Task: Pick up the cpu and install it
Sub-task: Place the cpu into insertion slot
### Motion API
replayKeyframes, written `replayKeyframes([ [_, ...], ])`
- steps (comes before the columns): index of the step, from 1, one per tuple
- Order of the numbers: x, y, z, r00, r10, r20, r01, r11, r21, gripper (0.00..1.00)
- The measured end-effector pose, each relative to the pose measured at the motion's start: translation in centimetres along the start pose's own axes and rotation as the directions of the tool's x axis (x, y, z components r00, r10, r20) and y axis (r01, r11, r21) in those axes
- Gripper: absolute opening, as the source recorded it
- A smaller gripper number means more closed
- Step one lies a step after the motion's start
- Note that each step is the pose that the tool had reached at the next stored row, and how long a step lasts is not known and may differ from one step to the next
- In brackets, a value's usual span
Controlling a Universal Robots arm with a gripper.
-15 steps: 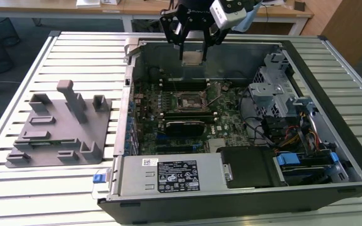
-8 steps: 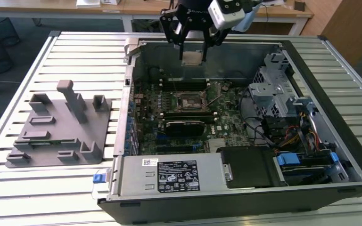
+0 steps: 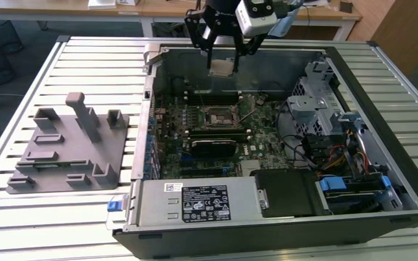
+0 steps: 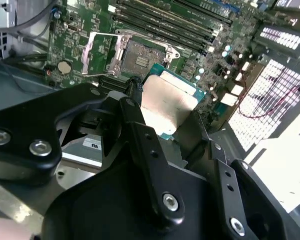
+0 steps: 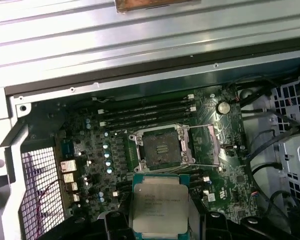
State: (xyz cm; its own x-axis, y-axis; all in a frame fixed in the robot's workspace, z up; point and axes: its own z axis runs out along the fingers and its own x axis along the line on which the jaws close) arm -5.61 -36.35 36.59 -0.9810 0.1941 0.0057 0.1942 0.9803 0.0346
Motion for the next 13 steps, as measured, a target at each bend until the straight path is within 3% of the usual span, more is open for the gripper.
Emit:
replayKeyframes([
  [7,0.01,0.06,0.09,0.9959,0.091,0.0032,-0.091,0.9959,-0.0003,0.53],
  [13,0.01,0.07,0.20,0.9821,0.188,0.0069,-0.188,0.9821,-0.0010,0.53],
])
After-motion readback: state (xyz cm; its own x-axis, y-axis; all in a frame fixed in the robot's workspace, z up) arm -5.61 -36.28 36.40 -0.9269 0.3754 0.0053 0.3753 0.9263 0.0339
